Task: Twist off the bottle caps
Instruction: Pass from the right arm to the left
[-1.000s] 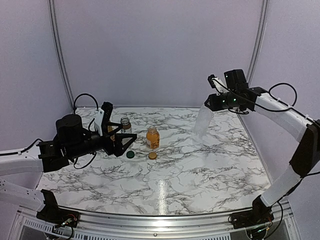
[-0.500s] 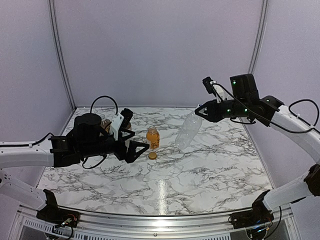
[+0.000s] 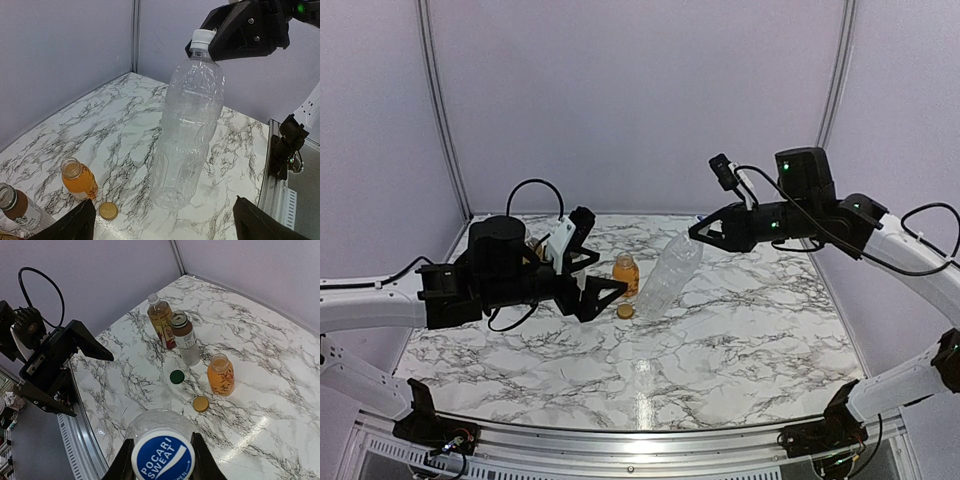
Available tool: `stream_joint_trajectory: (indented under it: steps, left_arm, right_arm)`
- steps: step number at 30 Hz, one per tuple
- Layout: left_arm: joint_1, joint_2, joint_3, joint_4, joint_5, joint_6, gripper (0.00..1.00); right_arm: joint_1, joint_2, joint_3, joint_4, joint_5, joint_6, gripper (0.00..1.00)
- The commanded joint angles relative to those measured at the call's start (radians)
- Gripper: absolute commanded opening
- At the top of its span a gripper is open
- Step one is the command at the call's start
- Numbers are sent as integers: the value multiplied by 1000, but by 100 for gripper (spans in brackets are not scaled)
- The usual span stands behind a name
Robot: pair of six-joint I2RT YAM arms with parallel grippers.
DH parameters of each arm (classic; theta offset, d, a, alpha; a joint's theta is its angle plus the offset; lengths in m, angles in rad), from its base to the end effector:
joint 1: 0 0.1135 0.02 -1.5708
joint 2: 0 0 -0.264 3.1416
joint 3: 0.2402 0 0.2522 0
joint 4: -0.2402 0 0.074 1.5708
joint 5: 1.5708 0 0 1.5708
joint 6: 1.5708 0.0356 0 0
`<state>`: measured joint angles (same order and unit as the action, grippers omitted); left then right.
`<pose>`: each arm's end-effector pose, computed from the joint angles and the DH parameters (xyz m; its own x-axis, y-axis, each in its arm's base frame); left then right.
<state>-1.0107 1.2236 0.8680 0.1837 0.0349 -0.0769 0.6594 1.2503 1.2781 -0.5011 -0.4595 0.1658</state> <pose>0.1523 -0.2452 0.3140 -0.1570 0.1059 -0.9819 0.8554 0.5115 -0.0816 0.2071 0.1805 0.3826 -0.4974 -0.1984 -0.8445 -0.7898 0.5062 0.3463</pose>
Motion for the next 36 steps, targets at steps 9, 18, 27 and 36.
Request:
stream_joint_trajectory:
  steps: [9, 18, 27, 36]
  left_arm:
    - [-59, 113, 112, -29, 33, 159, 98]
    - [-63, 169, 143, -5, 82, 179, 98]
    - [-63, 223, 181, 21, 82, 170, 87]
    - [-63, 237, 183, 65, 63, 148, 73]
  right_arm:
    - [23, 31, 47, 77, -171, 16, 1]
    - [37, 58, 37, 119, -252, 22, 0]
    - [39, 90, 48, 178, -317, 49, 0]
    - [39, 106, 36, 198, -323, 39, 0]
